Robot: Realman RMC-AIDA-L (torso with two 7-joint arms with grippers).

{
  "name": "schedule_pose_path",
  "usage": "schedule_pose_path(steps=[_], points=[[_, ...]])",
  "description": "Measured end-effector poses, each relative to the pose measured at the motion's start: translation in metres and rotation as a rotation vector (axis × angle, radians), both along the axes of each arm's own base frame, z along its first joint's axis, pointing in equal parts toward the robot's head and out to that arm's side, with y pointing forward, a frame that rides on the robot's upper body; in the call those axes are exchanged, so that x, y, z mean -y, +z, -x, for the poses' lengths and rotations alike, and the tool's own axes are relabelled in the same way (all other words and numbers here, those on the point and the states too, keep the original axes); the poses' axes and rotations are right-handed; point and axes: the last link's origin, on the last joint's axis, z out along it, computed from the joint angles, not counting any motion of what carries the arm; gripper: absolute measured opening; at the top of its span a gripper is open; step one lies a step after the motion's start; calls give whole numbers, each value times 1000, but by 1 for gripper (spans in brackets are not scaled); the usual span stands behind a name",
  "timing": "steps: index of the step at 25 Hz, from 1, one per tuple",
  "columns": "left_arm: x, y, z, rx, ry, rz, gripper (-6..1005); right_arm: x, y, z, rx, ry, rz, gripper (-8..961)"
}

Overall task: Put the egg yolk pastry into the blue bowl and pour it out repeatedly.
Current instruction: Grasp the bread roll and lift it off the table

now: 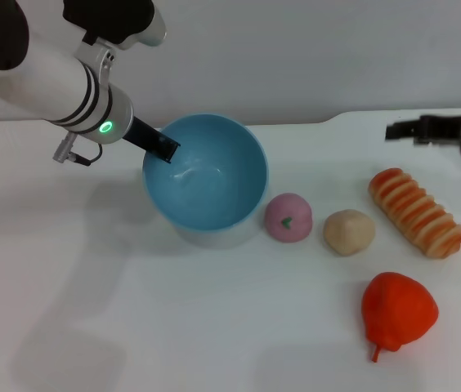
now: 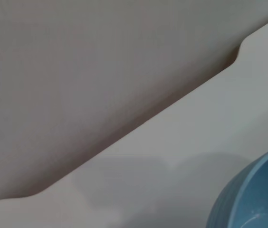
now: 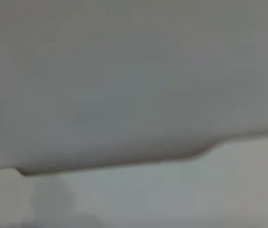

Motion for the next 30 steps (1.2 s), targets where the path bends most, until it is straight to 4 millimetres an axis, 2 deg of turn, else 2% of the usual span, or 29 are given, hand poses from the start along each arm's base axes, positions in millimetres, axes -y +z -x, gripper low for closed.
schedule_pose_path(steps=[5,12,18,30], points=[[-1,0,-1,-5,-11,4,-2,-4,-19,-4,48,-126,80,505],[-1,0,-2,-13,-30,6,-1,-4,-44,12,41,-94,125,494],[-1,0,-4,-17,-40,12,-1,-1,-73,12,24,-131,179,485],[-2,1,-5,-16,-45,8,-1,13,-84,8,-17,-193,258,466]])
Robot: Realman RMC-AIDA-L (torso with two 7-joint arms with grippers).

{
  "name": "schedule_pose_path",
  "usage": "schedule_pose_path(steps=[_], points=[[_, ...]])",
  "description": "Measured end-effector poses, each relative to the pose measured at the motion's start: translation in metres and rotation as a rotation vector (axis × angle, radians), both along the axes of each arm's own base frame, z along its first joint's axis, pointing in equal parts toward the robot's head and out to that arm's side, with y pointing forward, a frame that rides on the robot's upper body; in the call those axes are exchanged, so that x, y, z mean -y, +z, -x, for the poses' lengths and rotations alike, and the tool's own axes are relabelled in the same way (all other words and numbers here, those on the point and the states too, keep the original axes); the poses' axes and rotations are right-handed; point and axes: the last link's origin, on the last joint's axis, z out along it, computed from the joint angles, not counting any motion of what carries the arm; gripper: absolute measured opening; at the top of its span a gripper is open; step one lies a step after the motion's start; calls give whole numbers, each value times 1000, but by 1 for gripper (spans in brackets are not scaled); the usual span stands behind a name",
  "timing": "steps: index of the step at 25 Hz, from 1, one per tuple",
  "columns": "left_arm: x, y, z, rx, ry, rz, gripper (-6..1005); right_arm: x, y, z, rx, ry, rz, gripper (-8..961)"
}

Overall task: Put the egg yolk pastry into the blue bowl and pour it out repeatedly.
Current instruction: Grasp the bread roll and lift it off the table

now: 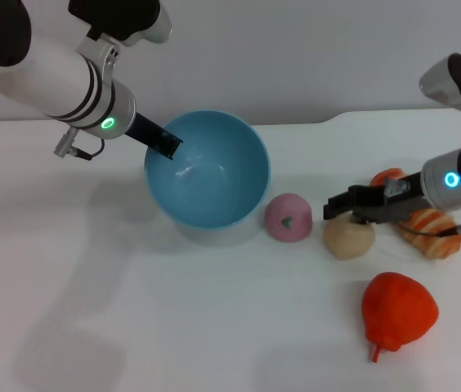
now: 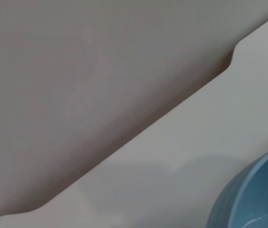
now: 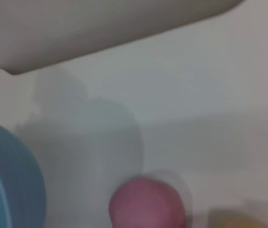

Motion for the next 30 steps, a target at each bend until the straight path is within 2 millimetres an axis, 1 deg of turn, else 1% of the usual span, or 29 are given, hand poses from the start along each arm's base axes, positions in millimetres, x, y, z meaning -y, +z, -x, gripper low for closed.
schedule_pose_path(steps=[3,12,15,20,25,30], points=[[0,0,1,-1,2,1,-1,5,1,-4,-5,-29,17,461],[1,-2,-1,-3,-4,6,-2,22,11,-28,-19,-116,45,447],[1,-3,-2,-5,-7,8,-2,24,14,-34,-12,-117,28,443],[1,-3,-2,-5,-8,9,-2,26,17,-38,5,-88,10,435],[2,-4,-1,-4,-2,10,-1,28,15,-38,21,-37,23,264],[2,-4,0,-4,-1,6,-1,23,18,-30,36,40,6,206]])
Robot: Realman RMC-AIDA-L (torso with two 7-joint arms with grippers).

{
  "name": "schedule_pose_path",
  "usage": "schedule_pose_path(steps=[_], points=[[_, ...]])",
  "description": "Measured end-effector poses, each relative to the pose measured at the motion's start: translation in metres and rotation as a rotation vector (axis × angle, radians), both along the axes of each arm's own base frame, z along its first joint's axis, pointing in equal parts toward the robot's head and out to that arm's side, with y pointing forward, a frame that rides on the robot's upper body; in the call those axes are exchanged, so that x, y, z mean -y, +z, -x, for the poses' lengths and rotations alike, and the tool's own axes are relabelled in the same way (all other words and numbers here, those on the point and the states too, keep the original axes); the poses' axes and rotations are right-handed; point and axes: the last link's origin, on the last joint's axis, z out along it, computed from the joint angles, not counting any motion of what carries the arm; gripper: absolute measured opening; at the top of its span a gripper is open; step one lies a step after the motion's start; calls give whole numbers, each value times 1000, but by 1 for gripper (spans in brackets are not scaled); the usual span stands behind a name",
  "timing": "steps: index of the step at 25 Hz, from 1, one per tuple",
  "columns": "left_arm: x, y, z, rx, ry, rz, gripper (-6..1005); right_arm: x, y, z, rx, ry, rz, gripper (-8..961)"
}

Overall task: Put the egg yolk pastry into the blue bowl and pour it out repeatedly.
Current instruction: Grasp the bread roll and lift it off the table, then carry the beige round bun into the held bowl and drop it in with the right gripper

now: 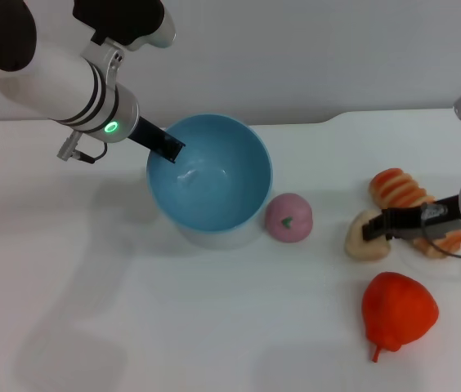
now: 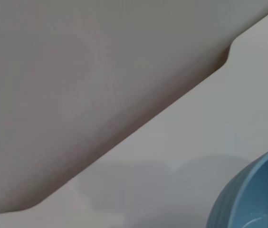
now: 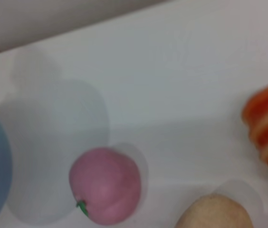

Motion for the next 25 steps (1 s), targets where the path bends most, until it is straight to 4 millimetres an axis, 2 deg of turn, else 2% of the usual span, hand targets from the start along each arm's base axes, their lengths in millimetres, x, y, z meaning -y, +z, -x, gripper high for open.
schedule_pose_path(steps=[3,6,16,20,25], points=[[0,0,0,1,-2,-3,-1,-4,4,5,7,40,-9,183],[-1,0,-1,0,-5,-3,-1,-9,7,19,-30,99,-14,160],[-2,-1,-7,-6,-29,-2,0,-26,25,98,-168,396,-58,122],[-1,-5,-11,-24,-46,17,-1,-32,20,128,-163,486,-40,69],[2,-11,-17,-44,-69,41,-1,-39,3,156,-150,550,21,36]])
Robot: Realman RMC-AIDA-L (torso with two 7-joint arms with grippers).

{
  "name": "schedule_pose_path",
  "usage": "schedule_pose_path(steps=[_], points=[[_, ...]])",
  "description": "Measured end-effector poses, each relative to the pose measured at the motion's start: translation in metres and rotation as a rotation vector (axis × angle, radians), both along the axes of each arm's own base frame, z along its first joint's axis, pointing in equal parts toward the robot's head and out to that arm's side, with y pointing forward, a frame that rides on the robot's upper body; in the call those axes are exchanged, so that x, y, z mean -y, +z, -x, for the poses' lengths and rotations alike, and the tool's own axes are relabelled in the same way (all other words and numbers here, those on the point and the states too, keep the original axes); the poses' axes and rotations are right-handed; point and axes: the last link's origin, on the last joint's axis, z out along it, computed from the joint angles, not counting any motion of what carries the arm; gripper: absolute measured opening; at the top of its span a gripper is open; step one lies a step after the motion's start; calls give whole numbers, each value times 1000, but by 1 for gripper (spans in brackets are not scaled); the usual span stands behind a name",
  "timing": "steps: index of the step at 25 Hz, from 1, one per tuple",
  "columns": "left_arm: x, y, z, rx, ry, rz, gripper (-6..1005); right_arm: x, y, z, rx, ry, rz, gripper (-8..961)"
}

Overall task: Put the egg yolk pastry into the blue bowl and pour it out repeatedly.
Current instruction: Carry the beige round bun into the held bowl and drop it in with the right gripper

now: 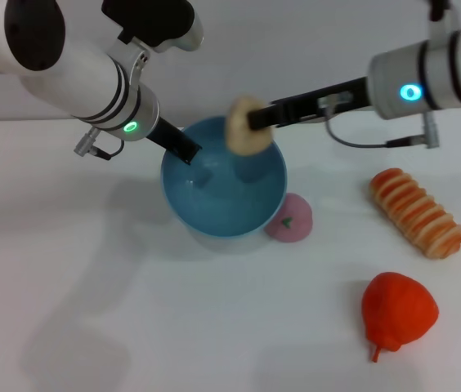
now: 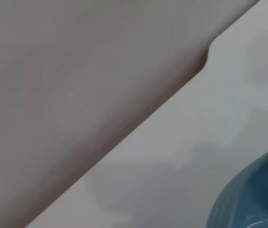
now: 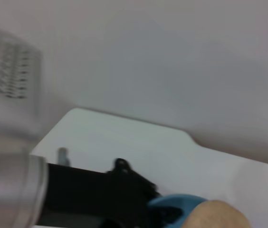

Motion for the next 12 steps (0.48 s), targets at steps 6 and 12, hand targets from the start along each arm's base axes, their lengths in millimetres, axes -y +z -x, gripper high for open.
schedule_pose_path(steps=[6,12], points=[[0,0,-1,5,-1,-2,0,1,-18,14,6,26,47,18],[0,0,1,7,3,-4,-1,4,-23,12,-10,23,62,33]])
